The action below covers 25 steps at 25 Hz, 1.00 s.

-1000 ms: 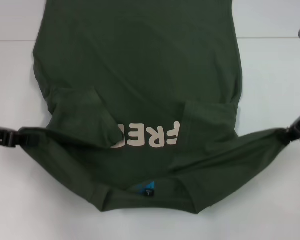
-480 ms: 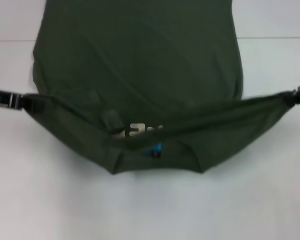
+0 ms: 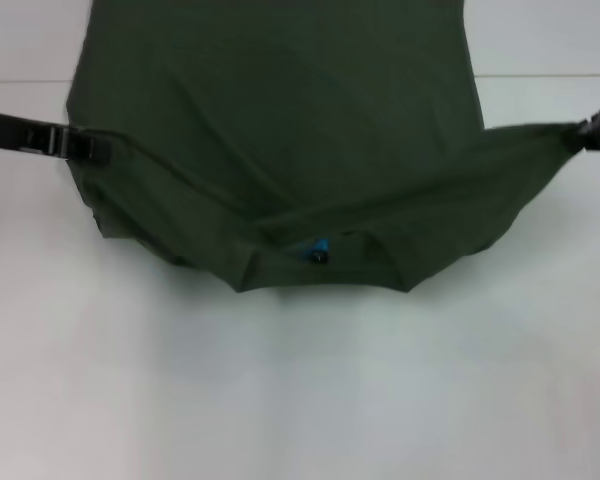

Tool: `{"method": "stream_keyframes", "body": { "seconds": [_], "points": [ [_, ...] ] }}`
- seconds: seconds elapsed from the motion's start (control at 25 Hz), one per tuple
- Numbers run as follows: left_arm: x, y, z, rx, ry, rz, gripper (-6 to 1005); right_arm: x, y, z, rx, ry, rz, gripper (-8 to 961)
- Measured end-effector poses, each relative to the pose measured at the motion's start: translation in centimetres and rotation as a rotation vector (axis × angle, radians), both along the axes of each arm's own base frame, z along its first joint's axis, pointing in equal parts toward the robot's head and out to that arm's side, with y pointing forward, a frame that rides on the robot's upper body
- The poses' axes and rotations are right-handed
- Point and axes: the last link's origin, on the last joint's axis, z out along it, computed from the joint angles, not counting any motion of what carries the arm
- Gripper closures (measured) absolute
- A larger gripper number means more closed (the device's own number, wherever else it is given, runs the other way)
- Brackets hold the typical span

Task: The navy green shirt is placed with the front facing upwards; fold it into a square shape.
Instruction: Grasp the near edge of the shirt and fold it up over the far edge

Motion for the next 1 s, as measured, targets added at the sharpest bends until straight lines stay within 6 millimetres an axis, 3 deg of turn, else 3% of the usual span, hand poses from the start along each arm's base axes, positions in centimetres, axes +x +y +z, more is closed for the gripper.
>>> {"method": "stream_keyframes", "body": {
  "seconds": [0.56, 1.0],
  "points": [
    [1.2, 3.3, -0.2, 0.168, 0.051, -0.043, 962, 1.1, 2.8, 0.3, 0.14, 0.026, 0.085, 916],
    [1.3, 4.7, -1.1, 0.264, 0.106, -0.064, 962, 1.5, 4.6, 0.2, 0.234, 0.007, 0.164, 912]
  ]
}}
